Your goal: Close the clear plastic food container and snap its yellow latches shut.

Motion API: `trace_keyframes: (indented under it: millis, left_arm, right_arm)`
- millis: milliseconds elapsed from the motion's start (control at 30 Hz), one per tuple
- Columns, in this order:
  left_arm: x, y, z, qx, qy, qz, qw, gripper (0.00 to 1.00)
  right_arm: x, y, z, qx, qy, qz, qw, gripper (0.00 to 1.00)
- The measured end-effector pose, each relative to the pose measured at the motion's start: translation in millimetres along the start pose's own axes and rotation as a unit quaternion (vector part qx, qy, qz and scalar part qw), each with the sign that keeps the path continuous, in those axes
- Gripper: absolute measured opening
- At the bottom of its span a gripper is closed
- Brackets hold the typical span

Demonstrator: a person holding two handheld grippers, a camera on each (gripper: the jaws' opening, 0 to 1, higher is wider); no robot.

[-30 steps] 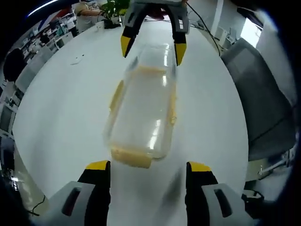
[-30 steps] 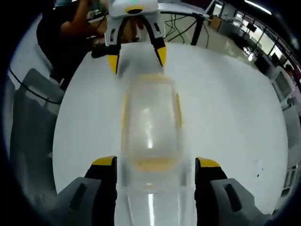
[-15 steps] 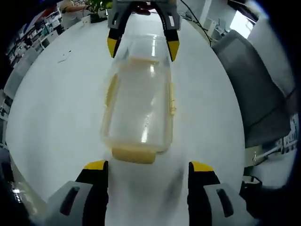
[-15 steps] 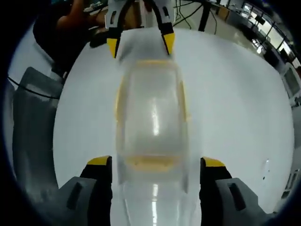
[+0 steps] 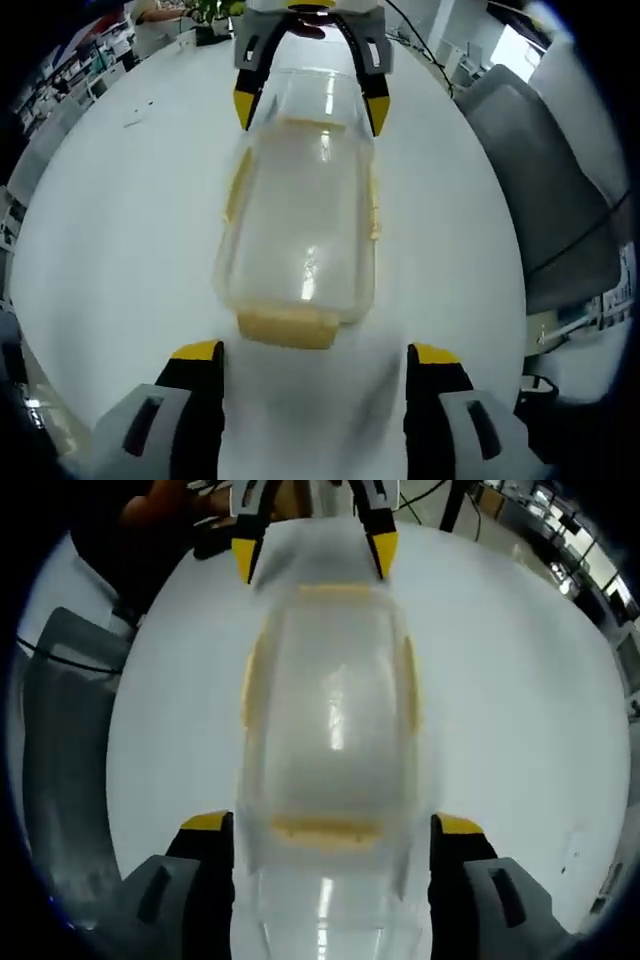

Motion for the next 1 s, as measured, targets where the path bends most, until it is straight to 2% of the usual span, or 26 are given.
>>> trace_keyframes:
  millis: [300,400,467,833,1000]
  left_arm:
    - [2.7,-14.0,6,0.010,-0.006,0.020,0.9997,0.69]
    - [-2.2,-16.1,8,0.012,-0.013,0.028,0.9995,0.68]
    - [-6.3,-15.3,9,0.013,-0.012,0.030,0.9994,0.67]
    - [-15.7,-16.6,15,0.025,-0.022,0.032,0.9989,0.61]
    - [-19.1,-15.4,17,0.033,-0.022,0.026,0.9989,0.60]
  right_arm:
    - [5,3.7,3,-0.007,0.006,-0.001,1.0000,0.74]
    - [5,7.5,3,-0.023,0.018,-0.013,0.9995,0.69]
    - [4,8.2,4,-0.027,0.023,-0.023,0.9991,0.67]
    - [0,5.1,4,-0.018,0.022,-0.018,0.9994,0.63]
    - [1,4.1,3,-0.017,0.022,-0.021,0.9994,0.58]
Point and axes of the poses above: the point that each gripper's makers call its tool centre point, and the gripper's own axes: z roughly forward along the fingers, x roughly to its right, y roughly out of its underside, the point moved 4 cm from there along -z, roughly backward along the fingers, and after that the axes turned 12 degrees about -z, right-handed, at the moved point
